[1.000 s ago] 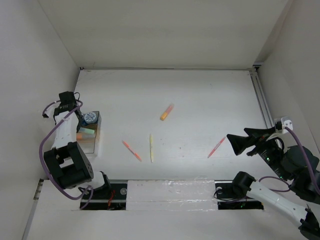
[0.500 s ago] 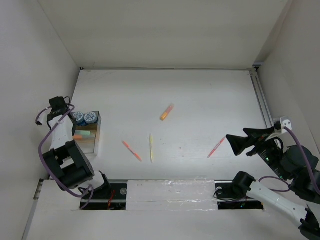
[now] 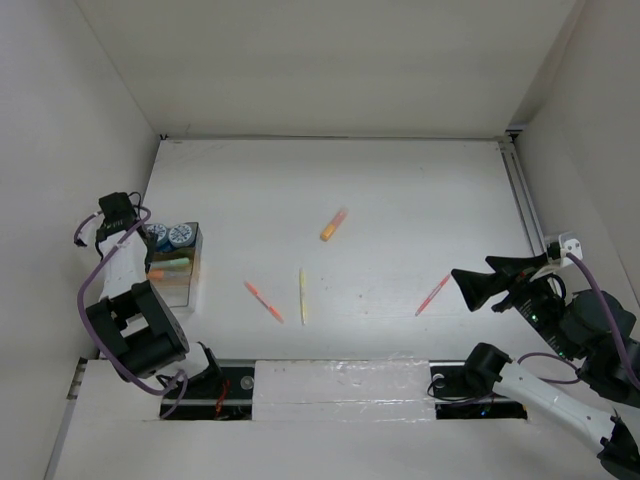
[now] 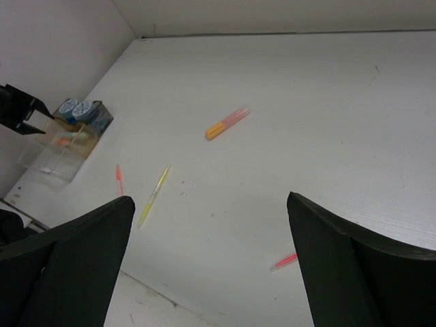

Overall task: Sort the stationery into containers
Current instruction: Place the stationery into the container, then grab a piece of stationery with the left arm

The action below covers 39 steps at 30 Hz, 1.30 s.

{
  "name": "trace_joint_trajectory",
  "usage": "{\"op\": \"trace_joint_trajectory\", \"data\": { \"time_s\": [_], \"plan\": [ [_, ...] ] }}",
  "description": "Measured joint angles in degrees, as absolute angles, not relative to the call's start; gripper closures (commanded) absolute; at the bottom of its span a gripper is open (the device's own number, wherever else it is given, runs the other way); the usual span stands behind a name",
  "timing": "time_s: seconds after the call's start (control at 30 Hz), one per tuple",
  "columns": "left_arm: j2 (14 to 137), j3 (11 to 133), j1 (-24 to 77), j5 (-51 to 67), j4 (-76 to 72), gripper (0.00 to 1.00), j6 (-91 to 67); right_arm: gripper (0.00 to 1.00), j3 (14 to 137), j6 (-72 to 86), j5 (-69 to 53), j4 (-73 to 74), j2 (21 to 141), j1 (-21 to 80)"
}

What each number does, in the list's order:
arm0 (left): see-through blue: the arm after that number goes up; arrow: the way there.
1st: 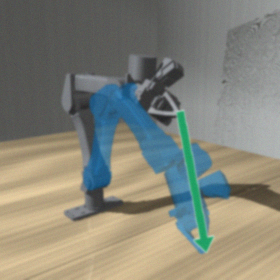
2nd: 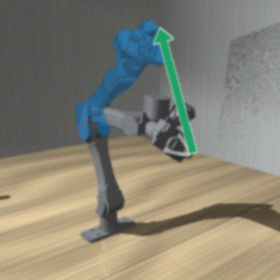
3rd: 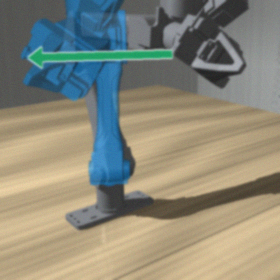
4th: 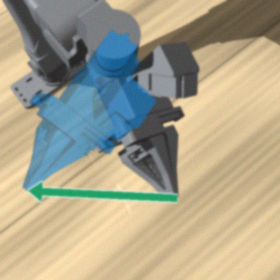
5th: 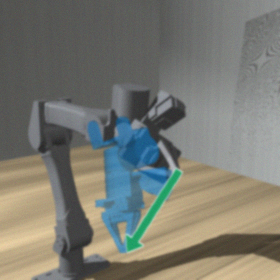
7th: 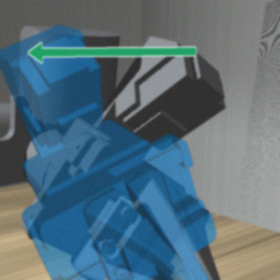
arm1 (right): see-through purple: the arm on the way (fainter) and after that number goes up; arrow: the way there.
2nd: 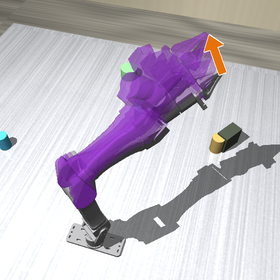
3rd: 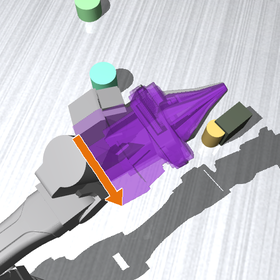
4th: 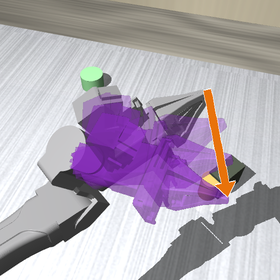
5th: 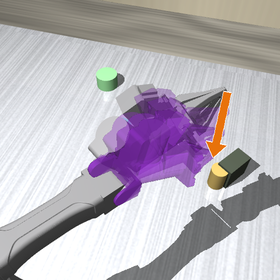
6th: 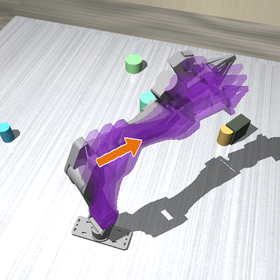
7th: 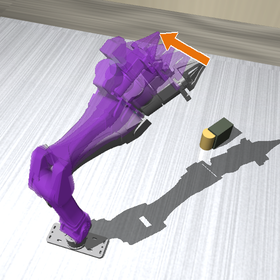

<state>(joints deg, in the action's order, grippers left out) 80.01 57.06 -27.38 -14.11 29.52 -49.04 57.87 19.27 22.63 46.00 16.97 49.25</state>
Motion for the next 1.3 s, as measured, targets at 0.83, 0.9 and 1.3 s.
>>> {"op": "trace_joint_trajectory", "data": {
  "time_s": [0.83,0.9,1.3],
  "plan": [
    [90.9,82.5,23.4,-8.0,18.0,0.00,-29.4,0.00,57.6,19.4,23.8,46.0,17.1,49.6],
    [97.7,85.8,27.8,-7.3,16.2,0.00,-25.8,0.00,57.6,19.5,24.1,46.0,17.1,49.8],
    [123.6,100.9,33.1,-2.9,17.9,0.01,-16.3,0.00,57.6,19.5,24.6,46.0,16.1,50.0]
  ]
}}
